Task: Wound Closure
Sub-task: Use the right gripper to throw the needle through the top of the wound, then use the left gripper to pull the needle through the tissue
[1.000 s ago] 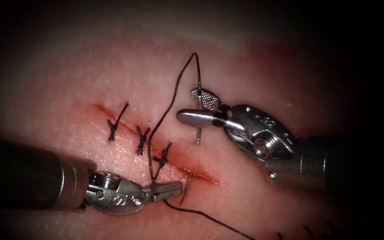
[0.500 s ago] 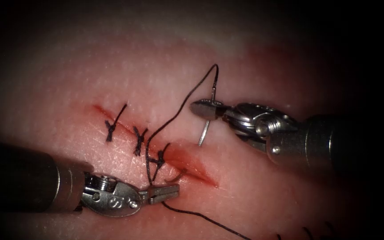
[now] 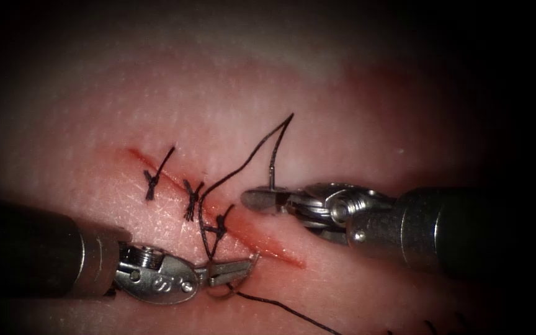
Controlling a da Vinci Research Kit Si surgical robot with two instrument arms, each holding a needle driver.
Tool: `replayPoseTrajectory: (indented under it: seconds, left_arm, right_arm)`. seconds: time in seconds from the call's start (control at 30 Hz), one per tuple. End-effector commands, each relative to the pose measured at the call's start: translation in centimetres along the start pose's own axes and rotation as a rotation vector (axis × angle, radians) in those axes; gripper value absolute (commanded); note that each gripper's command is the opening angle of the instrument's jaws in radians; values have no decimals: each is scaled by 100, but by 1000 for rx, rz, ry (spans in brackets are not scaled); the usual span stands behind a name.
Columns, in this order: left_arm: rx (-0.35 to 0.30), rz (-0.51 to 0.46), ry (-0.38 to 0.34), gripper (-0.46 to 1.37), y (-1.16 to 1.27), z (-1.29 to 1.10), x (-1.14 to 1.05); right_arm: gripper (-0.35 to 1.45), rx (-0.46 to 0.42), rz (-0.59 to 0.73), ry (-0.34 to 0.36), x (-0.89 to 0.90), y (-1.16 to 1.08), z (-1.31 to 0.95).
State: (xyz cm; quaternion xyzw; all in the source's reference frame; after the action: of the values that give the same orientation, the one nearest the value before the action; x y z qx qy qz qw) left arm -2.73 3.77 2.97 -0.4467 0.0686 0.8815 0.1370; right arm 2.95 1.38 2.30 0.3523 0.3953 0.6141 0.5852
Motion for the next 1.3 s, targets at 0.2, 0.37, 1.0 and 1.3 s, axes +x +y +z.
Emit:
replayPoseTrajectory:
  seconds: [0.2,0.37,1.0,1.3]
  left_arm:
    - [-31,36,26,-35,1,-11,0]
    - [-66,61,70,-35,-4,-13,4]
    - [-85,94,210,66,-8,9,37]
    - [-132,94,259,6,-17,11,37]
  right_arm:
    - [113,39,-170,172,26,19,-7]
    - [115,25,-262,203,36,35,-15]
    - [96,-15,-355,215,42,75,-65]
    - [84,-15,-356,216,41,75,-65]
